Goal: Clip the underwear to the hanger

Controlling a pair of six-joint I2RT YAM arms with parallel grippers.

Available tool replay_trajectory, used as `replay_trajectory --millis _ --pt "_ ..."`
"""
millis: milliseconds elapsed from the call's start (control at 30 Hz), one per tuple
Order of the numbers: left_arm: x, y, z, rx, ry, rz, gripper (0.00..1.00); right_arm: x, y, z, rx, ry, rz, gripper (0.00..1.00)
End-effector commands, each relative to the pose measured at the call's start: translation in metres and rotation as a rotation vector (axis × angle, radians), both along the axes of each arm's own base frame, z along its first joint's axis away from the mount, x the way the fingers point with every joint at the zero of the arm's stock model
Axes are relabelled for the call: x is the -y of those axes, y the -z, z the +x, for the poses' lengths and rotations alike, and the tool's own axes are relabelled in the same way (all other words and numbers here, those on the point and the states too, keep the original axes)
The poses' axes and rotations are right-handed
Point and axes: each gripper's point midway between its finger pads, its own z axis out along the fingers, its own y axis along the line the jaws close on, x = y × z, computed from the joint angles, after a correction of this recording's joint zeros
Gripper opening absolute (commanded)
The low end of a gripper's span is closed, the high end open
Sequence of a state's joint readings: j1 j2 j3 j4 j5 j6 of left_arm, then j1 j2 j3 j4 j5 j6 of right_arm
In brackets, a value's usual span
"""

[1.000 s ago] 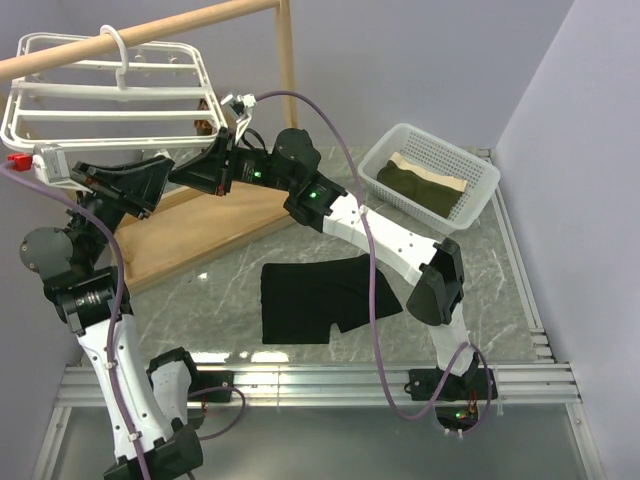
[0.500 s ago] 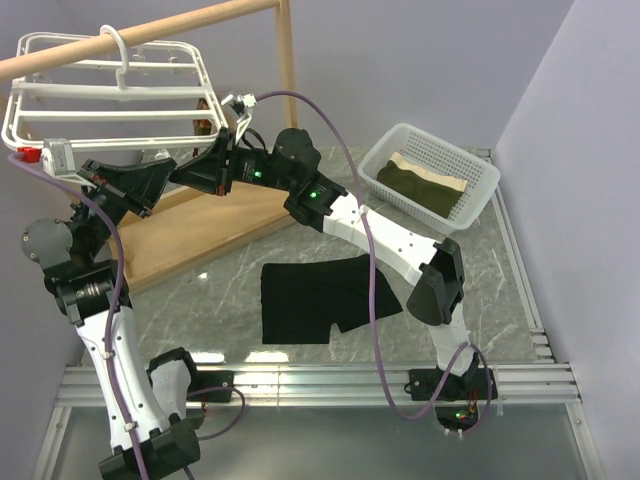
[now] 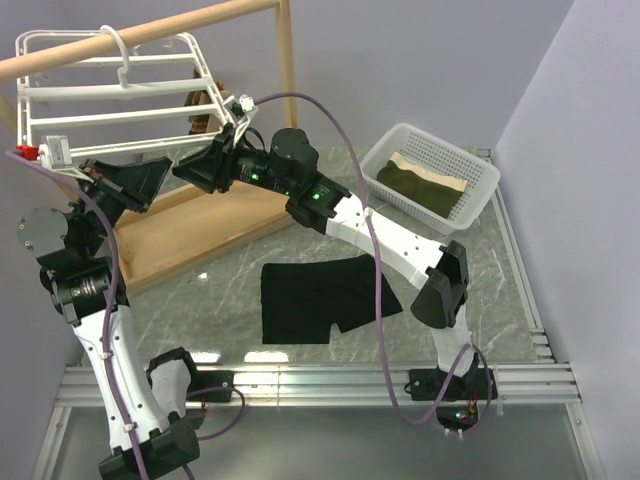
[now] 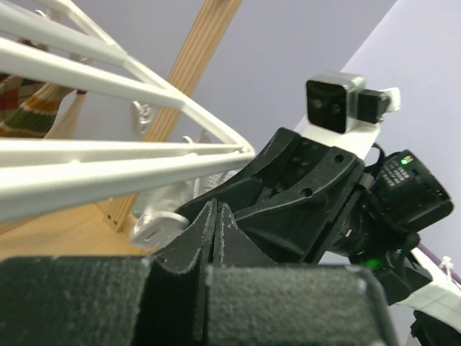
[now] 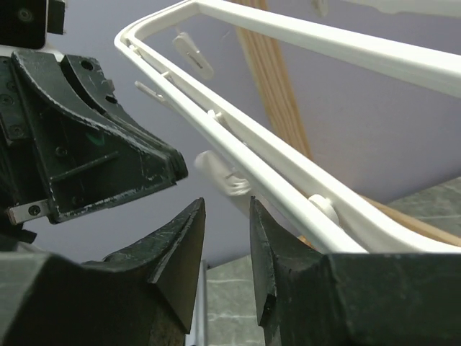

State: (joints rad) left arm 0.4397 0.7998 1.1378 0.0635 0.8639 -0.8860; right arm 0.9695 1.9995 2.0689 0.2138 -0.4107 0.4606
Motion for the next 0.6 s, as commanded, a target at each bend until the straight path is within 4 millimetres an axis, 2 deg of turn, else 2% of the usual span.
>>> replay_trajectory --millis 0,67,100,167,200,233,300,367,467,567 --pt "0.002 -0.012 -0.011 0.043 -0.036 0.046 0.01 0.016 -0.035 -0.002 0.092 0.071 0.035 0.38" --pt "-0.003 -0.012 -0.013 0.043 -0.086 0.074 0.17 0.016 -0.032 0.000 0.093 0.081 0.030 0.39" --pt "-0.007 -0.007 -0.012 0.014 -0.117 0.071 0.33 0.016 -0.032 0.002 0.096 0.092 0.028 0.40" --pt "-0.018 -0.011 -0.014 0.026 -0.206 0.098 0.44 0.016 -0.031 0.003 0.101 0.099 0.021 0.42" --pt "-0.018 -0.010 -0.016 0.025 -0.219 0.104 0.54 0.016 -0.029 0.006 0.107 0.109 0.015 0.43" --pt "-0.022 -0.011 -0.016 0.033 -0.246 0.108 0.56 0.017 -0.030 0.006 0.110 0.116 0.016 0.44" --pt "-0.024 -0.012 -0.019 0.046 -0.270 0.133 0.60 0.017 -0.029 0.008 0.119 0.125 0.014 0.45" --pt "-0.032 -0.009 -0.014 0.027 -0.311 0.141 0.60 0.016 -0.027 0.008 0.122 0.124 0.010 0.45" --pt "-0.038 -0.003 -0.003 -0.023 -0.311 0.179 0.56 0.017 -0.025 0.007 0.129 0.122 0.007 0.45" --pt "-0.038 -0.002 0.004 -0.012 -0.289 0.223 0.45 0.015 -0.021 0.007 0.137 0.115 0.000 0.46"
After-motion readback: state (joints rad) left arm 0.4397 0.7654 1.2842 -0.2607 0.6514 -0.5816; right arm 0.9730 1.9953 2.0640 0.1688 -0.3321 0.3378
